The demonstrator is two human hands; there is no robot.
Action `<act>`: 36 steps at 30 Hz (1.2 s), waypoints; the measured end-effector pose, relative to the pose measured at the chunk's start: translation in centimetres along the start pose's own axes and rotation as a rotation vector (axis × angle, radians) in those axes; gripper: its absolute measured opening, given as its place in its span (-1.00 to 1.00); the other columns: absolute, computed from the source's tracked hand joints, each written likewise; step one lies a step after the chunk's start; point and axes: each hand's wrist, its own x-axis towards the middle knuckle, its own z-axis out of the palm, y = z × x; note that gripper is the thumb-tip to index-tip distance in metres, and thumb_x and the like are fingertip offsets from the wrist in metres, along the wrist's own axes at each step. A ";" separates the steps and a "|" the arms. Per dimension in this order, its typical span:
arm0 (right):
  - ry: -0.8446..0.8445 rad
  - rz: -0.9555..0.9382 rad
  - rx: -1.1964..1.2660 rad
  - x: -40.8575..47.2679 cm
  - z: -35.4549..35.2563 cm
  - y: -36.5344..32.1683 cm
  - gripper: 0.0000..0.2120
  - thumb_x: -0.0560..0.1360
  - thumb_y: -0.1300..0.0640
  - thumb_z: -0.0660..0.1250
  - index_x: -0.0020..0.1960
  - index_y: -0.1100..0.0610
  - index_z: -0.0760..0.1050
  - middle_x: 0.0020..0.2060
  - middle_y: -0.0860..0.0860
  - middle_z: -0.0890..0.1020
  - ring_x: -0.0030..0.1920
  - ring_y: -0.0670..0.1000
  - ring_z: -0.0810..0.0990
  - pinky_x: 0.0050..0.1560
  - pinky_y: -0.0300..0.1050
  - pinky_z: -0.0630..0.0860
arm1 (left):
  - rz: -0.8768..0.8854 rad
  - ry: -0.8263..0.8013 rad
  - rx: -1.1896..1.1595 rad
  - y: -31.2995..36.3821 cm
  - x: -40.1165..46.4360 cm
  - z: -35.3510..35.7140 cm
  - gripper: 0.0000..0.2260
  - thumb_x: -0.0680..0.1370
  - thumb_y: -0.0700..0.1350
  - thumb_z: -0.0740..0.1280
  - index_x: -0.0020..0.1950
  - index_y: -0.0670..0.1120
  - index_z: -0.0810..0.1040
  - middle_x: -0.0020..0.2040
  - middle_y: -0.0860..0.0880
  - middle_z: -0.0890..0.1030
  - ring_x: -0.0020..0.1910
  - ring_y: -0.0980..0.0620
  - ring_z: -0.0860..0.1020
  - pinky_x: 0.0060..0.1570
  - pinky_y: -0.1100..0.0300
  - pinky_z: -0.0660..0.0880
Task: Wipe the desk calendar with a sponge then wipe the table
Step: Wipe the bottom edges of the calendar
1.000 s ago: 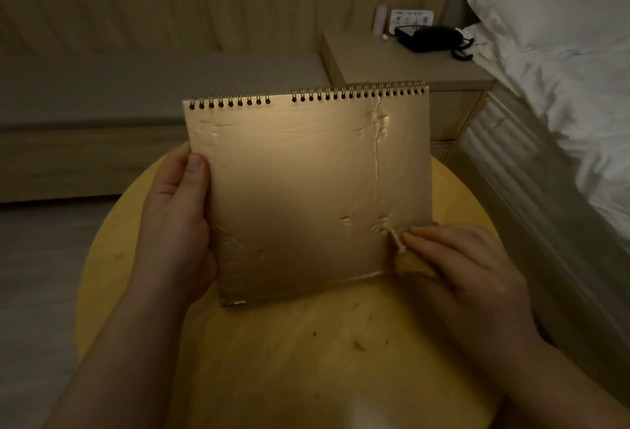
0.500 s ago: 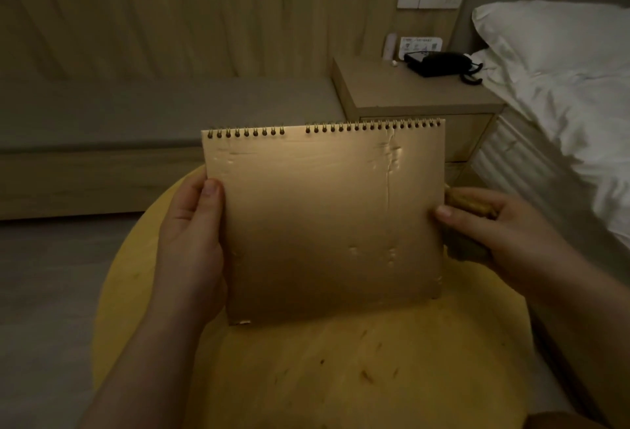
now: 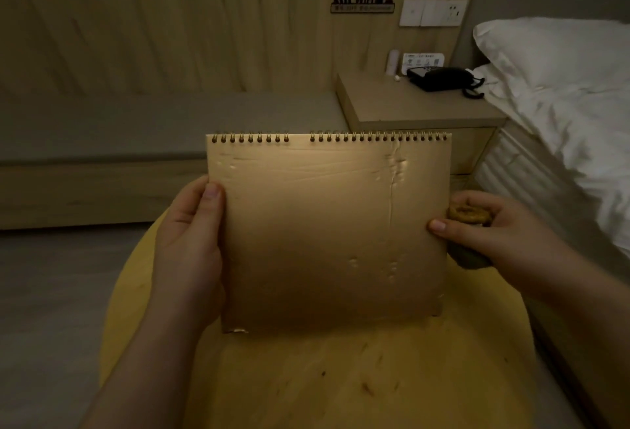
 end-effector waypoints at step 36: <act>0.215 -0.048 0.294 -1.1 0.4 -4.8 -0.58 0.49 0.16 0.42 0.21 0.44 0.54 0.02 0.32 0.65 0.02 0.22 0.63 0.07 0.06 0.55 | -0.278 -0.401 -0.136 3.3 -0.6 -1.8 -0.55 0.52 0.00 0.39 0.40 0.28 0.52 0.22 0.06 0.69 0.04 -0.02 0.72 -0.19 0.00 0.65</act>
